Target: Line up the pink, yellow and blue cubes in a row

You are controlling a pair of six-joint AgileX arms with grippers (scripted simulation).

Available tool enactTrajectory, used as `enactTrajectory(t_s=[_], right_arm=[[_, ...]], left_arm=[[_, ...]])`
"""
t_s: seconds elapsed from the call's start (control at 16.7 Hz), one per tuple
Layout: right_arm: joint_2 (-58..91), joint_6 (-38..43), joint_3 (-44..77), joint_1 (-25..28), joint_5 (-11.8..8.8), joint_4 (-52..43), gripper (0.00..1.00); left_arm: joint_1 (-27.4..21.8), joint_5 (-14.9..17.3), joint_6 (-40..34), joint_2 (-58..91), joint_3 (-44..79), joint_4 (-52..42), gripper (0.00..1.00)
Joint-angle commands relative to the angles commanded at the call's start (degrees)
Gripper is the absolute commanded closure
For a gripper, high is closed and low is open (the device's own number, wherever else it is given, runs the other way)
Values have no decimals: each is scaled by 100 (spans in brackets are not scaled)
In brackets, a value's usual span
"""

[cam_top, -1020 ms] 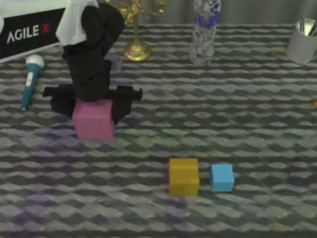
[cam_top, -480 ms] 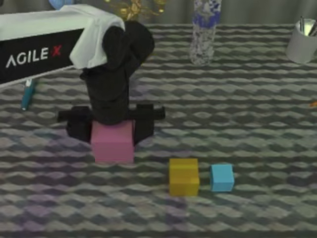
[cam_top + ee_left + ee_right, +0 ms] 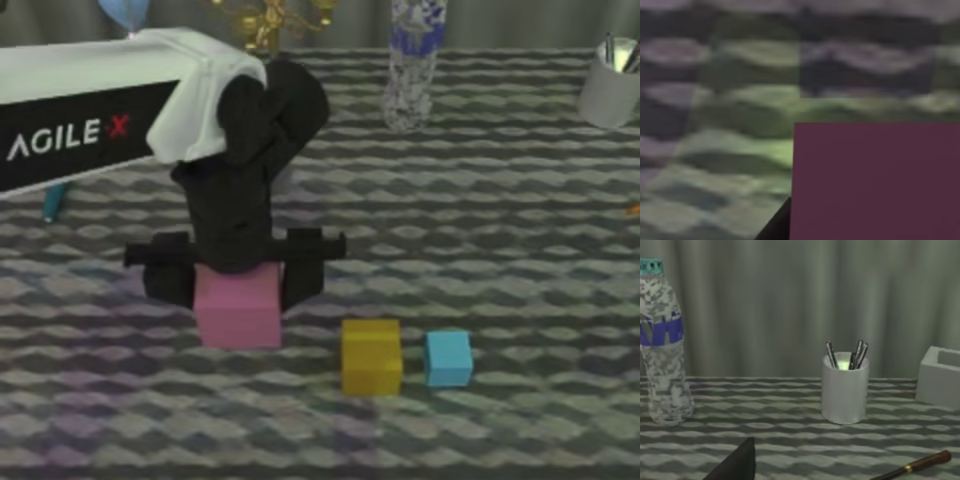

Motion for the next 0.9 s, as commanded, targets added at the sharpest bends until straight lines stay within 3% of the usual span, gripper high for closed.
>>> enactTrajectory(t_s=[0.36, 0.66, 0.9], right_arm=[[0, 0, 0, 0, 0, 0, 0], [0, 0, 0, 0, 0, 0, 0], [0, 0, 0, 0, 0, 0, 0]], left_arm=[[-20, 1, -15, 397, -756, 1211, 100], [-33, 2, -15, 482, -893, 1394, 100], [-33, 2, -15, 482, -893, 1394, 70]])
